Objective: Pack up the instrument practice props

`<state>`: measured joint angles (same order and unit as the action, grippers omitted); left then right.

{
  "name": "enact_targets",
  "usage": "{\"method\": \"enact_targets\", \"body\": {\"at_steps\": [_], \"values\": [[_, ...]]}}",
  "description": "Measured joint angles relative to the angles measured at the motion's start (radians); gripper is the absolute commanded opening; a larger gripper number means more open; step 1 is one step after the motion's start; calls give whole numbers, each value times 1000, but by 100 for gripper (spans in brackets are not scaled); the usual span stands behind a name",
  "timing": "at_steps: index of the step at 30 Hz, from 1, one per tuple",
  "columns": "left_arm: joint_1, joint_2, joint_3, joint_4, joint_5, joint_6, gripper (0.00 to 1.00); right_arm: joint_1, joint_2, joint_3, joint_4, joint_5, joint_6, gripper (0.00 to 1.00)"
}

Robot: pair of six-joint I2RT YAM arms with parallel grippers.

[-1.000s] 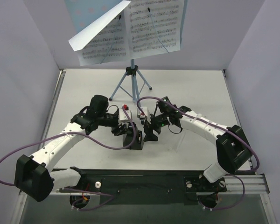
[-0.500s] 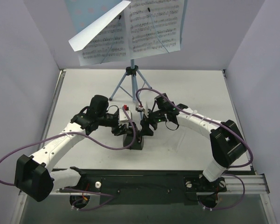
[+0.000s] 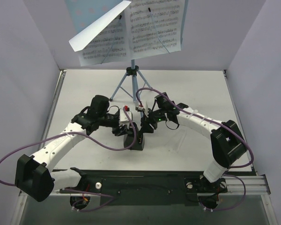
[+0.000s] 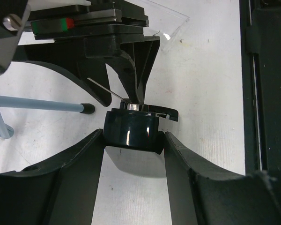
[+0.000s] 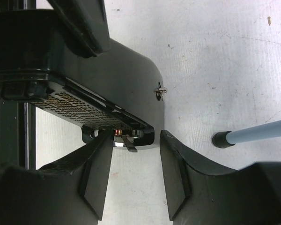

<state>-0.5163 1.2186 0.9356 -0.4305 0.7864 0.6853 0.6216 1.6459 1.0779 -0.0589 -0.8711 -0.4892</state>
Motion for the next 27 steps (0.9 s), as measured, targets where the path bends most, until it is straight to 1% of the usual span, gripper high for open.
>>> {"method": "enact_targets", "body": {"at_steps": [3,6,9,18,23,27], "values": [[0,5,5,-4,3,10,0,-1,0,3,-26,-3,-36,38],[0,7,8,-7,3,16,0,-1,0,3,-40,-5,-52,33],[0,8,8,-8,3,18,0,-1,0,3,-43,-9,-62,30],[0,8,8,-10,4,26,0,-1,0,3,-43,-10,-61,21],[0,8,8,-11,4,29,0,-7,0,2,-43,-18,-59,13],[0,8,8,-11,5,31,0,-10,0,2,-47,-34,-58,10]]}}
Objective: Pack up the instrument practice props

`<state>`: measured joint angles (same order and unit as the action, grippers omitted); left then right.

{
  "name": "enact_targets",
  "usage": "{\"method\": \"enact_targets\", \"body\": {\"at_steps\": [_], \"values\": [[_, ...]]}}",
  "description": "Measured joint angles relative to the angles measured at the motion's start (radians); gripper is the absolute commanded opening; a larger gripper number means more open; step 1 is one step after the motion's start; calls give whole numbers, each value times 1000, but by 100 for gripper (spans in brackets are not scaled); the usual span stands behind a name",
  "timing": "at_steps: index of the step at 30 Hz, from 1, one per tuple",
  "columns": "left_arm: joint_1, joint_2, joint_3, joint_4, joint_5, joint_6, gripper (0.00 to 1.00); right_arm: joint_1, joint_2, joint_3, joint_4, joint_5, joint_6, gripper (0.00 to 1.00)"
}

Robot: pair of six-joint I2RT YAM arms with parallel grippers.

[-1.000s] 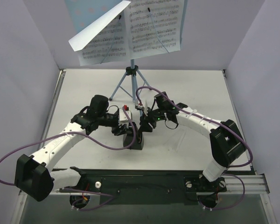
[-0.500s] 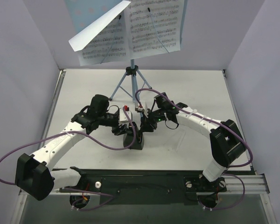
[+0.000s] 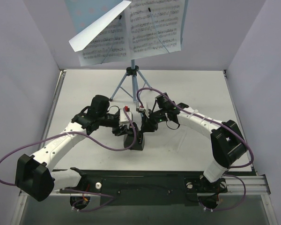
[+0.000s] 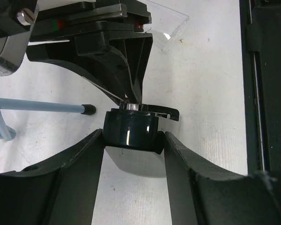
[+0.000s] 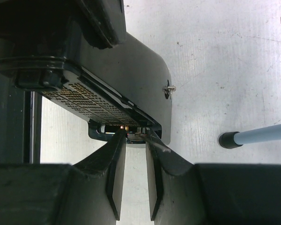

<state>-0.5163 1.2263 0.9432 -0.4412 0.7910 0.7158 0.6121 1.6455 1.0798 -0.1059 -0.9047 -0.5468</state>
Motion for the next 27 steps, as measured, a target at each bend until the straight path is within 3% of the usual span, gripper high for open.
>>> {"method": "enact_targets", "body": {"at_steps": [27], "values": [[-14,8,6,5,0,29,0,2,21,25,-33,-47,-8,12]]}}
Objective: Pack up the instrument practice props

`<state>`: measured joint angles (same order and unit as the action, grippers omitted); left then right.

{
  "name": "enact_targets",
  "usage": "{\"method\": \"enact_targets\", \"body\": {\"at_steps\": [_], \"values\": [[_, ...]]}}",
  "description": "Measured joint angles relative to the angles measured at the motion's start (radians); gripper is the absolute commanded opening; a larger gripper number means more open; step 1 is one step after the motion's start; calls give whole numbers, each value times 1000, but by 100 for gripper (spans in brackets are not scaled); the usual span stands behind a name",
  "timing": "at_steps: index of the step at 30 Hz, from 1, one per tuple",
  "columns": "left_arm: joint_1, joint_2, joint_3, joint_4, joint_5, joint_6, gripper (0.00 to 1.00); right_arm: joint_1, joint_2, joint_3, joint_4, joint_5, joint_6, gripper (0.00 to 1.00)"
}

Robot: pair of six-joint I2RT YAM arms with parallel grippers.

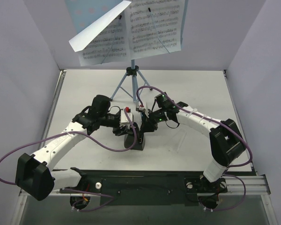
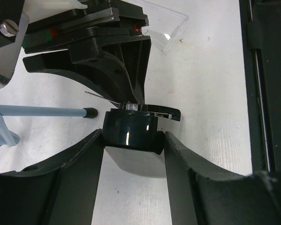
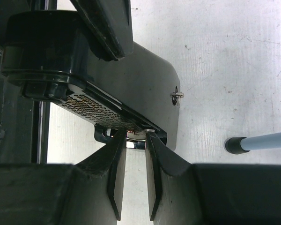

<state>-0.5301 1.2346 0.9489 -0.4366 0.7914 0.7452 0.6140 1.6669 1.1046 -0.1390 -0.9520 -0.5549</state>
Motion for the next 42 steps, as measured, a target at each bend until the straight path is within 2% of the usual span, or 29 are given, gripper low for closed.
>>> {"method": "enact_targets", "body": {"at_steps": [3,5,8,11,13,23,39,42], "values": [[0,-1,0,0,-3,0,0,-2,0,0,-4,0,-8,13],[-1,-2,0,-1,-6,0,0,-6,0,2,-13,-3,-22,18],[-5,-4,0,-1,-9,1,0,-12,0,6,-27,-3,-39,20],[-7,-5,0,-1,-11,3,0,-13,0,10,-41,0,-58,27],[-8,-5,0,-1,-11,3,0,-13,0,11,-46,2,-65,28],[-9,-5,0,-1,-14,3,0,-16,0,11,-51,6,-79,22],[-10,-6,0,0,-18,3,0,-31,-12,10,-52,13,-78,24],[-10,-6,0,-1,-18,3,0,-30,-12,10,-52,13,-78,19]]}}
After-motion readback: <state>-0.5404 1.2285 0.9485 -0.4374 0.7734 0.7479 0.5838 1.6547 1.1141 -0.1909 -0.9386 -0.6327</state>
